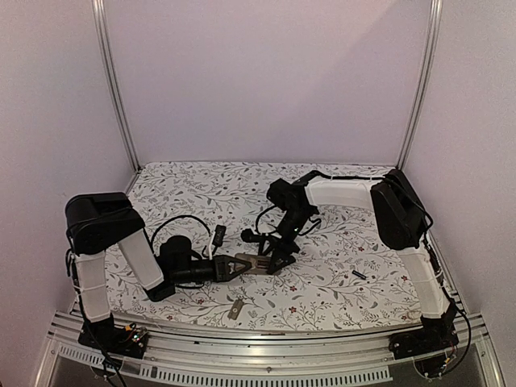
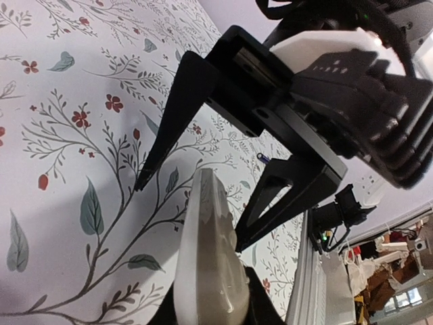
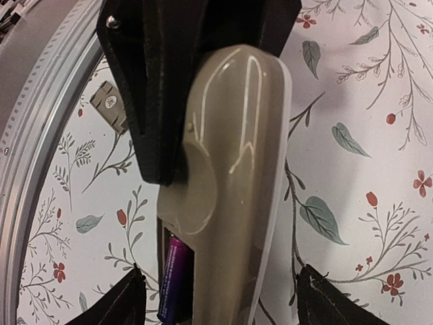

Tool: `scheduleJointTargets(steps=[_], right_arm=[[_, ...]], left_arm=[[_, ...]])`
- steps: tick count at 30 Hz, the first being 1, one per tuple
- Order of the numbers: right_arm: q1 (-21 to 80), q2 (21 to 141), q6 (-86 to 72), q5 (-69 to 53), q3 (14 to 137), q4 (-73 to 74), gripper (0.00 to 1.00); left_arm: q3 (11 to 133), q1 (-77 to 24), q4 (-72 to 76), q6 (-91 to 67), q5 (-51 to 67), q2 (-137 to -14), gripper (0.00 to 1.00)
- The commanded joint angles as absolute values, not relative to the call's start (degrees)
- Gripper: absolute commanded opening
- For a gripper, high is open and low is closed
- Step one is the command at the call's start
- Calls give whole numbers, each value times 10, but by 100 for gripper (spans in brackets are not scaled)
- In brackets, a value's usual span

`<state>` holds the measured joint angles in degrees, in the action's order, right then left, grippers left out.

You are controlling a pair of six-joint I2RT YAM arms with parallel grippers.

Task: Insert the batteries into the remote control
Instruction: Press the battery in the battery compartment.

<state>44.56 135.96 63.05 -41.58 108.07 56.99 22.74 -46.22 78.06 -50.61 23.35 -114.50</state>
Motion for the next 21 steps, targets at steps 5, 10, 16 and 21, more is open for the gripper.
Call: scheduleJointTargets(steps=[5,10,16,21], right_arm=[[438,1357,645,-424,1099,600,75],[438,1353,637,-429,1100,596,67],[438,1354,631,-429,1100,592,58],[438,1352,631,-432,1100,593,47]], left_arm=[[236,-464,834,-490,236,-1138,0],[237,-466,829,-487,236,-1136,0],[237,-466,826,-486,233,-1135,0],[238,-466,825,-485,234,-1134,0]])
